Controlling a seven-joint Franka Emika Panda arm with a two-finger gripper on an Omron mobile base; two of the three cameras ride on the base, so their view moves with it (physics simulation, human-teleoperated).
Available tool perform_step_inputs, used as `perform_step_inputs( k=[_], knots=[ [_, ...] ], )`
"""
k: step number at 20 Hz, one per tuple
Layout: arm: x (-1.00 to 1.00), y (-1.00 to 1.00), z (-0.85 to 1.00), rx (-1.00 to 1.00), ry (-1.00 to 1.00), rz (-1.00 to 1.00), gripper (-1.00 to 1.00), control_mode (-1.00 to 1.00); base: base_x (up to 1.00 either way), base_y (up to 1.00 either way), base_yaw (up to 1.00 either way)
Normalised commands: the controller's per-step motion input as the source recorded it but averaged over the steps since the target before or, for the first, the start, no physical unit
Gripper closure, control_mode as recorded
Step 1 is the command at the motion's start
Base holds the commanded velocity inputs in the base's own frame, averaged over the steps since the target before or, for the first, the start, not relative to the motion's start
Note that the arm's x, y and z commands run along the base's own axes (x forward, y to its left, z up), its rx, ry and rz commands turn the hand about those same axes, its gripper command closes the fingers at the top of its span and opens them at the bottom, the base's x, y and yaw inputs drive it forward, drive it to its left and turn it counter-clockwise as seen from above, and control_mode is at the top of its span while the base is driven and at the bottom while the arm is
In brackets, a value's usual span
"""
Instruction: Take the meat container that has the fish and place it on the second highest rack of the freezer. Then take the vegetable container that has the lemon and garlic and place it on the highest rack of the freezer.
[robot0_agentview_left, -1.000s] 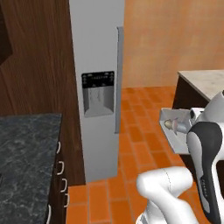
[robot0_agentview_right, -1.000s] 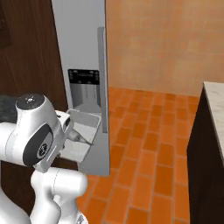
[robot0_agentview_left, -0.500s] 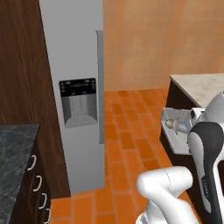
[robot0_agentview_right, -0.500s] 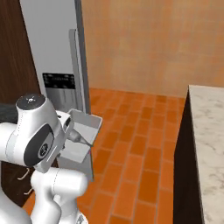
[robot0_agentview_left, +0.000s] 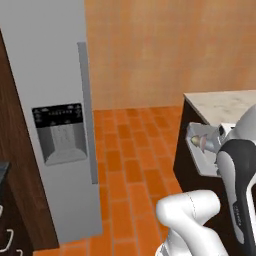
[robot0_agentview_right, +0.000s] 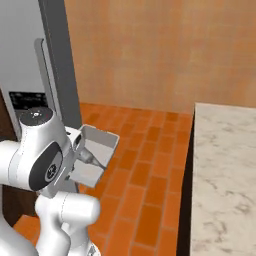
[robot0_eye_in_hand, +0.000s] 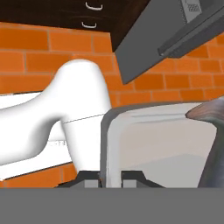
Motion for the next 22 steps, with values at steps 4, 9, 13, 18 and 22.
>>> perform_step_inputs(
  k=[4, 9, 13, 18, 22],
  knots=[
    [0.00, 0.00, 0.00, 0.00, 0.00, 0.00, 1.00, 1.00, 0.99, -0.20, 0.00],
    [0.00, 0.00, 0.00, 0.00, 0.00, 0.00, 1.00, 1.00, 1.00, -0.18, 0.00],
    [0.00, 0.00, 0.00, 0.00, 0.00, 0.00, 1.00, 1.00, 1.00, -0.18, 0.00],
    [0.00, 0.00, 0.00, 0.00, 0.00, 0.00, 1.00, 1.00, 1.00, -0.16, 0.00],
    [0.00, 0.00, 0.00, 0.00, 0.00, 0.00, 1.00, 1.00, 1.00, -0.04, 0.04]
  ],
)
